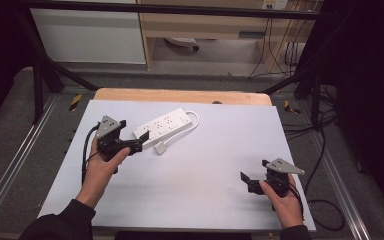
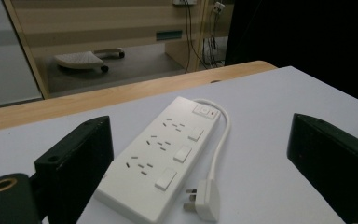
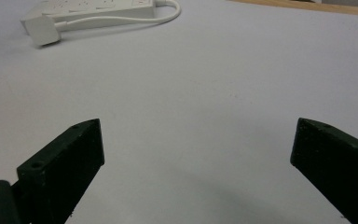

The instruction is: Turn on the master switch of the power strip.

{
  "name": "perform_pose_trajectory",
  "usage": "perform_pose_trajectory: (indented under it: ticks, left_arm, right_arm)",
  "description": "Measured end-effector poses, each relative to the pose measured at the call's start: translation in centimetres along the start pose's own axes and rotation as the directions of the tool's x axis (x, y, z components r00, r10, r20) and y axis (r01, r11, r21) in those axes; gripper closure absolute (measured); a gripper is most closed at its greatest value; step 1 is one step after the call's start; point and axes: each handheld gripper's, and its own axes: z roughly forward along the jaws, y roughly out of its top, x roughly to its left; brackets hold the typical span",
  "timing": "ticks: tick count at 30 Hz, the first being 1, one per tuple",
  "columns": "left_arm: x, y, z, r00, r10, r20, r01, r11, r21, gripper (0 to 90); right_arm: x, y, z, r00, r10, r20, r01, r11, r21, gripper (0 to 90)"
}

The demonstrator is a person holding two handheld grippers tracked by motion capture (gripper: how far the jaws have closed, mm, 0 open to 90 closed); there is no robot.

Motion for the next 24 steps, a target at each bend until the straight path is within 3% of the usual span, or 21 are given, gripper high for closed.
perform_pose_trajectory:
  ticks: [5, 24]
  left_arm:
    - [-0.3, 0.7, 1.2, 0.9999, -0.015, 0.006, 0.015, 0.9998, -0.012, 7.7]
    - [-0.1, 1.7, 6.1, 0.9999, -0.015, 0.003, 0.015, 0.9997, 0.018, 7.3]
  right_arm:
    - [0.0, 0.0, 0.0, 1.0, 0.002, -0.002, -0.002, 1.0, 0.0, 2.9]
    - [-0.1, 0.1, -0.1, 1.0, 0.006, 0.001, -0.006, 1.0, -0.017, 3.2]
